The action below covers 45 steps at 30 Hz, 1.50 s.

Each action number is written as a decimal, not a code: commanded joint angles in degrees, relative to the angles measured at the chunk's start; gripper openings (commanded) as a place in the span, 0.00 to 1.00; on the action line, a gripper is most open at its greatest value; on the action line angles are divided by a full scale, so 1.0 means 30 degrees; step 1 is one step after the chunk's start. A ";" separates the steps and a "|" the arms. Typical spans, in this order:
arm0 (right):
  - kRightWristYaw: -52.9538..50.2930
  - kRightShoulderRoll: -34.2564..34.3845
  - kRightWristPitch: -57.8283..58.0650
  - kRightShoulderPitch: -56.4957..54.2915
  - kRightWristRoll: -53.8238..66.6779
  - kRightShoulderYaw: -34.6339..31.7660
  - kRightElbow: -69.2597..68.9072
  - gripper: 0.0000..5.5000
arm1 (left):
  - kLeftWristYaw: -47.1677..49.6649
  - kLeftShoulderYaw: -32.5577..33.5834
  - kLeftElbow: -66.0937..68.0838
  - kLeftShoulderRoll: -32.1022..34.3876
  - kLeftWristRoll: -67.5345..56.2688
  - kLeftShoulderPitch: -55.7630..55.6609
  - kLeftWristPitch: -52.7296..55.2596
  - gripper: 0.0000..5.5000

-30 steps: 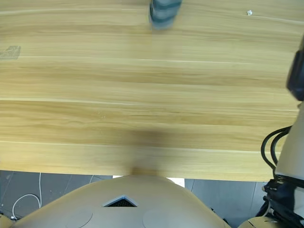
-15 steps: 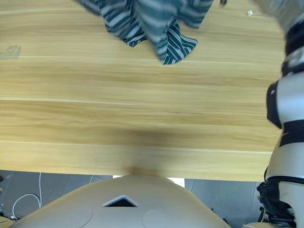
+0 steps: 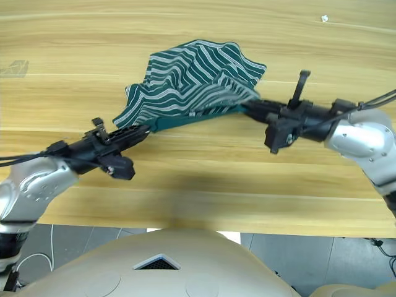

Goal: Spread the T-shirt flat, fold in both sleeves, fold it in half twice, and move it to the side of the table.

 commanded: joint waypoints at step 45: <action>-0.0945 2.1020 0.4786 -1.5427 -0.7429 0.0504 2.1896 0.54 | -0.0324 -0.3648 0.8815 -0.6127 -0.2361 -0.4699 0.1658 0.51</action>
